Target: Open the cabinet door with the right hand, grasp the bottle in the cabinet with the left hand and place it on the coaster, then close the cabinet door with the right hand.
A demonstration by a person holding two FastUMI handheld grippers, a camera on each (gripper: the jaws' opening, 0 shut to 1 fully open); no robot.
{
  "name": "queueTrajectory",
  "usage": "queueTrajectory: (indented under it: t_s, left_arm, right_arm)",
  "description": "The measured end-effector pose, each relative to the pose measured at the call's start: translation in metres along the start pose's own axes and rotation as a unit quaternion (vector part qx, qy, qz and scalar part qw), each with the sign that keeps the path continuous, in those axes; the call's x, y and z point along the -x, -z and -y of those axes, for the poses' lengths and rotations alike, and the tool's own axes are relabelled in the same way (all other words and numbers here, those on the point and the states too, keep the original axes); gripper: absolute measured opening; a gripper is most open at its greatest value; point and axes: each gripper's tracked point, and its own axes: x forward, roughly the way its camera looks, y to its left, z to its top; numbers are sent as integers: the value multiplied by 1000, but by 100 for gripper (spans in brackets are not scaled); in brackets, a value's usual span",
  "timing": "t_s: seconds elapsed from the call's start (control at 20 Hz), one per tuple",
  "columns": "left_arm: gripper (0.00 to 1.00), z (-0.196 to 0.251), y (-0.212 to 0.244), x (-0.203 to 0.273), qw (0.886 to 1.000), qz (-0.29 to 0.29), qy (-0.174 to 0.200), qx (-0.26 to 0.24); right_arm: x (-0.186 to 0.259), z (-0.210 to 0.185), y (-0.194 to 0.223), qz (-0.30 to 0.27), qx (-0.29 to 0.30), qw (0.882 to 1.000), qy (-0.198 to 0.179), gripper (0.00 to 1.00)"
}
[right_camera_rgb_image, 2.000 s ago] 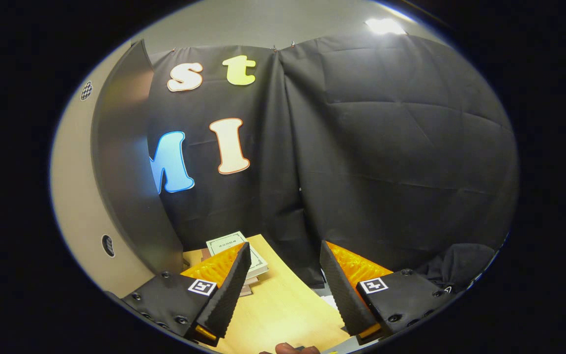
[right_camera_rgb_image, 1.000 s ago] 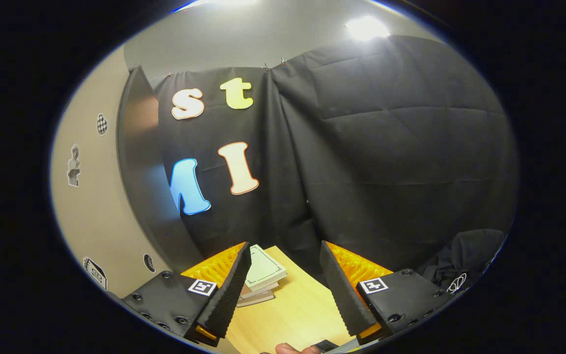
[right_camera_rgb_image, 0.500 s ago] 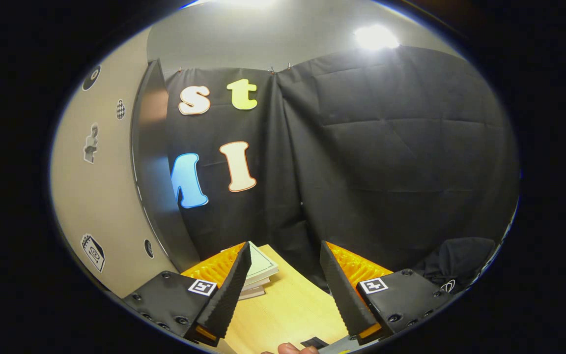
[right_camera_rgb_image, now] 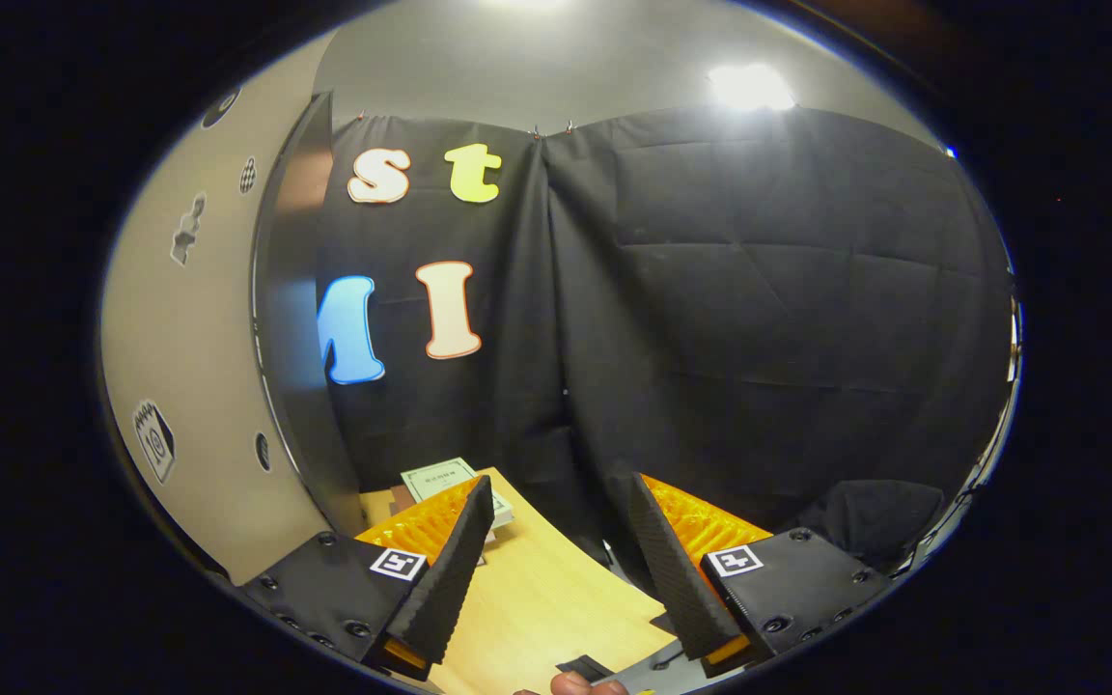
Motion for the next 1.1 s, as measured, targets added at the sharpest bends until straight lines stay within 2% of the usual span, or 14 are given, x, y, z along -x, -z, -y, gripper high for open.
queueTrajectory:
  t_s: [0.05, 0.1, 0.35, 0.4, 0.45, 0.5, 0.65, 0.7, 0.75, 0.85, 0.9, 0.95, 1.0, 1.1]
  left_arm:
    - [71, 1, 7, -1, 1000, 2, 0, 0]
    - [71, 0, 17, -2, 1000, 1, -1, 1]
    - [69, -3, 49, -11, 1000, -8, -10, 5]
    - [71, -3, 52, -11, 1000, -8, -11, 7]
    - [71, -4, 53, -11, 1000, -8, -13, 5]
    - [71, -4, 56, -11, 1000, -9, -14, 2]
    - [71, 1, 62, -9, 1000, -15, -8, -4]
    - [71, 2, 63, -6, 1000, -17, -8, -6]
    - [72, 3, 66, -5, 1000, -22, -9, -7]
    - [71, 1, 68, -3, 1000, -27, -13, -8]
    - [76, 2, 67, -2, 999, -29, -13, -9]
    - [71, 4, 67, -2, 999, -32, -11, -8]
    - [72, 6, 68, -1, 999, -36, -8, -4]
    - [87, 7, 67, 1, 999, -41, -5, 2]
  right_arm:
    - [0, 0, 5, -7, 3, 1000, 3, 83]
    - [-1, 1, 12, -15, 7, 1000, 6, 90]
    - [0, 3, 14, -28, 24, 999, 15, 90]
    - [-1, 3, 15, -27, 32, 999, 16, 90]
    - [0, 2, 16, -31, 35, 999, 16, 83]
    - [3, 2, 20, -36, 31, 999, 16, 91]
    - [8, 5, 32, -48, 23, 998, 16, 91]
    - [7, 8, 39, -55, 23, 998, 19, 84]
    - [8, 10, 42, -60, 20, 998, 23, 91]
    - [10, 12, 46, -67, 9, 997, 24, 91]
    - [10, 11, 48, -69, 4, 997, 24, 91]
    - [11, 11, 48, -68, 1, 997, 22, 91]
    - [11, 12, 48, -65, 2, 998, 21, 90]
    - [11, 15, 51, -64, 12, 998, 23, 90]
